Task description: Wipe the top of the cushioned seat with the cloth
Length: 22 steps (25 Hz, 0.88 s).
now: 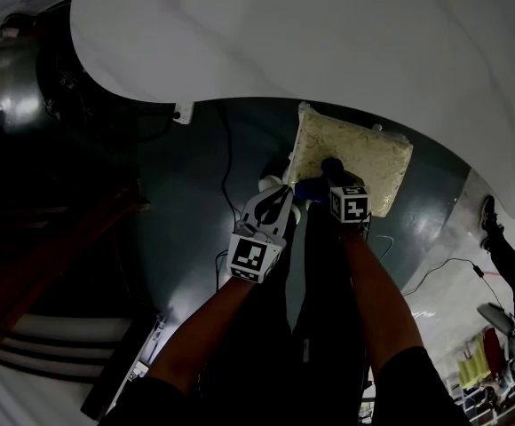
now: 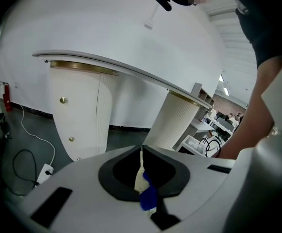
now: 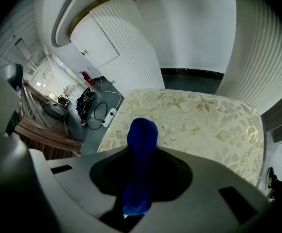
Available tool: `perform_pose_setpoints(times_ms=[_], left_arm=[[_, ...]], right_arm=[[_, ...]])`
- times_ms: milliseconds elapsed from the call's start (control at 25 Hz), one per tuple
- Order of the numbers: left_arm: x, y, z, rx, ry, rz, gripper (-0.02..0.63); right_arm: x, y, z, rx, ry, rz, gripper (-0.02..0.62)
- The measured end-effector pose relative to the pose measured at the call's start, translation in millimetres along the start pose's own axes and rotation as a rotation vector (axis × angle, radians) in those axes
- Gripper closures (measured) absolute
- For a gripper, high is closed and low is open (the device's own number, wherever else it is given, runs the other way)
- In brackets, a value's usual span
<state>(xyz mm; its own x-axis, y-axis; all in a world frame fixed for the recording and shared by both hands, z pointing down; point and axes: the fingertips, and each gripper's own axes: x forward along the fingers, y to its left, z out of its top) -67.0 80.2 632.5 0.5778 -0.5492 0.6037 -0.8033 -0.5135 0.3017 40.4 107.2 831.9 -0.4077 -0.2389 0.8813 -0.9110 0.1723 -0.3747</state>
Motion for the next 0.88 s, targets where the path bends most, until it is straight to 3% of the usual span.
perform_pose_setpoints(times_ms=[560, 880], left_arm=[[22, -44, 5, 0.034, 0.010, -0.051, 0.580], [32, -67, 4, 0.066, 0.038, -0.084, 0.580]], right_arm=[[-31, -45, -20, 0.053, -0.025, -0.064, 0.491], [-35, -67, -35, -0.007, -0.012, -0.069, 0.491]])
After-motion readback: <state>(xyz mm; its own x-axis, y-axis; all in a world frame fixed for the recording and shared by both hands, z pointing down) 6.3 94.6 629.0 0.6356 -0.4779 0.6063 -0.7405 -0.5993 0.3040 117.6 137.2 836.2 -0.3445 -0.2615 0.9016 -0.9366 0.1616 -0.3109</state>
